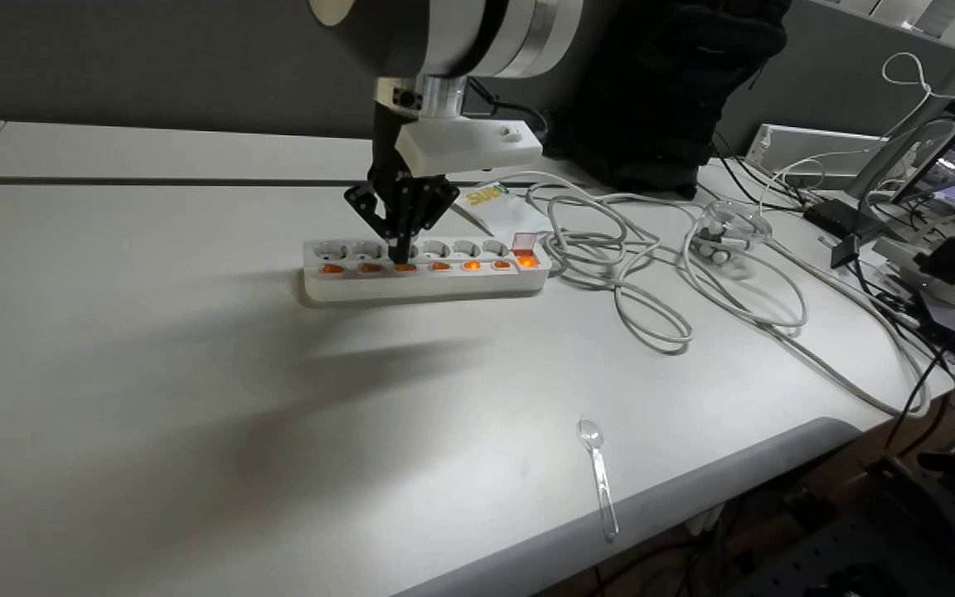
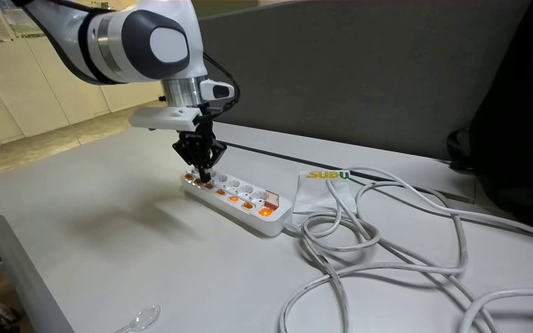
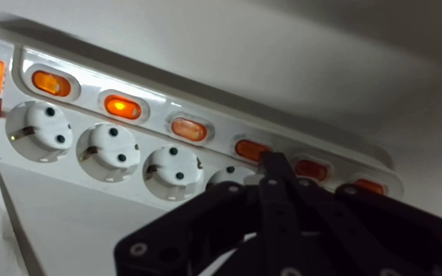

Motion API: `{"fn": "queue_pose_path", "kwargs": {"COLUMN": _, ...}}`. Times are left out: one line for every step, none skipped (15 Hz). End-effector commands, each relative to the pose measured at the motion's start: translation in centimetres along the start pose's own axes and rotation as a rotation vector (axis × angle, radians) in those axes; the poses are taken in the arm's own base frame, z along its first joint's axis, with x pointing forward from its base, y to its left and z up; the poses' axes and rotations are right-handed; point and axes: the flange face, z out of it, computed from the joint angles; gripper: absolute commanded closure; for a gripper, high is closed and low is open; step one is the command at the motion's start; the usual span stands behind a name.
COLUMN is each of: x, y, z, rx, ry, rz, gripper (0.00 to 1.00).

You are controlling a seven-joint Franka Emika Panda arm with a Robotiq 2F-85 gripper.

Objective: Turn the third switch from the left on

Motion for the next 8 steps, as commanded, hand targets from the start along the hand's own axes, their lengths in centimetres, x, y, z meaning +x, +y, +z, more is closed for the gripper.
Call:
{"fn": "queue_pose_path", "kwargs": {"x": 0.37, "y": -0.47, "z": -0.2, "rx": 0.015, "ry": 0.002, "rz": 0.025, "gripper": 1.0}}
{"fn": "queue_pose_path", "kwargs": {"x": 0.28, "y": -0.53, "z": -0.3, "rx": 0.02, "ry": -0.001, "rz": 0.03, "gripper": 1.0}}
{"fn": "queue_pose_path", "kwargs": {"x": 0.23, "y": -0.52, "z": -0.44, "rx": 0.021, "ry": 0.0, "rz": 0.039, "gripper": 1.0}}
{"fn": "queue_pose_path", "kwargs": {"x": 0.21, "y": -0.5, "z": -0.55, "rx": 0.02, "ry": 0.002, "rz": 0.043, "gripper": 1.0}}
{"fn": "queue_pose_path", "kwargs": {"x": 0.21, "y": -0.44, "z": -0.61, "rx": 0.018, "ry": 0.003, "rz": 0.046, "gripper": 1.0}}
{"fn": "queue_pose_path", "kwargs": {"x": 0.2, "y": -0.32, "z": -0.68, "rx": 0.012, "ry": 0.003, "rz": 0.05, "gripper": 1.0}}
{"fn": "queue_pose_path", "kwargs": {"x": 0.18, "y": -0.14, "z": -0.79, "rx": 0.005, "ry": -0.001, "rz": 0.058, "gripper": 1.0}}
{"fn": "queue_pose_path", "kwargs": {"x": 0.13, "y": 0.06, "z": -0.83, "rx": 0.0, "ry": -0.008, "rz": 0.069, "gripper": 1.0}}
